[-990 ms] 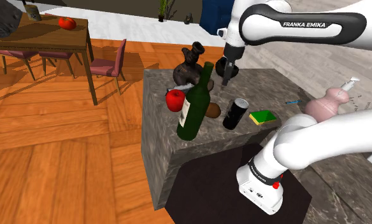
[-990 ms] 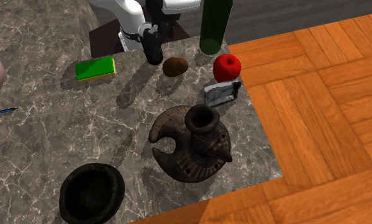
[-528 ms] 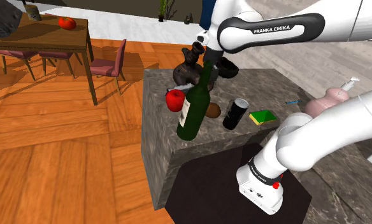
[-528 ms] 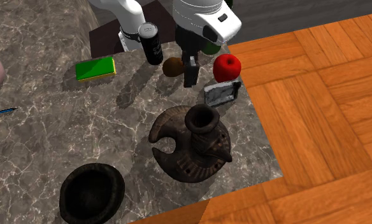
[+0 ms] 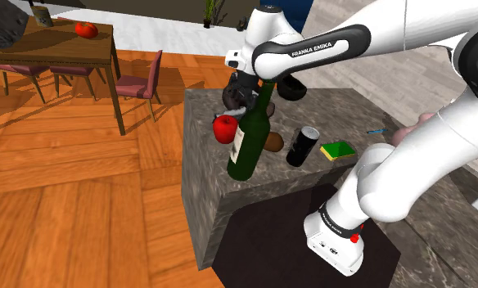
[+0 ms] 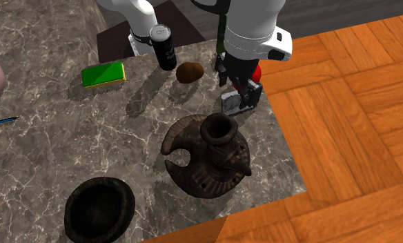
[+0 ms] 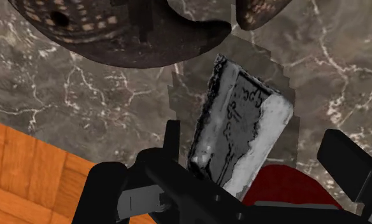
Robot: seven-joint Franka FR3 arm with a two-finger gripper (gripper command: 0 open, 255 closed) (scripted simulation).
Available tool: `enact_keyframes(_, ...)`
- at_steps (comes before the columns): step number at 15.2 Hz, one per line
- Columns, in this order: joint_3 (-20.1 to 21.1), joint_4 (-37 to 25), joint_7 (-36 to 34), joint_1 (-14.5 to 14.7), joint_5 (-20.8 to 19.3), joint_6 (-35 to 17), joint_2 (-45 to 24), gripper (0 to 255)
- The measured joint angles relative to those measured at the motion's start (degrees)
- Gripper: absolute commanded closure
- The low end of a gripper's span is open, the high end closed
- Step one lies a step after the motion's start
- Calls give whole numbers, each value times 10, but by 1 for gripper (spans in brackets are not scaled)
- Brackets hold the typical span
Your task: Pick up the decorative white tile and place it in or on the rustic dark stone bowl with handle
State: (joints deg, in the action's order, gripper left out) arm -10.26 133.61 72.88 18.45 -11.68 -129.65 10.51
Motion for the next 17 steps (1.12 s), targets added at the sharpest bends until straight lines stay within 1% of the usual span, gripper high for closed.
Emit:
enact_keyframes(3, -2, 4, 23, 3, 2, -25, -16, 0)
enact_keyframes(8, -6, 14, 26, 2, 3, -64, -45, 0)
enact_keyframes(14, -7, 16, 27, 1, 3, -70, -48, 0)
enact_keyframes(15, -7, 16, 27, 1, 3, -70, -48, 255)
enact_keyframes(17, -7, 16, 27, 1, 3, -70, -48, 255)
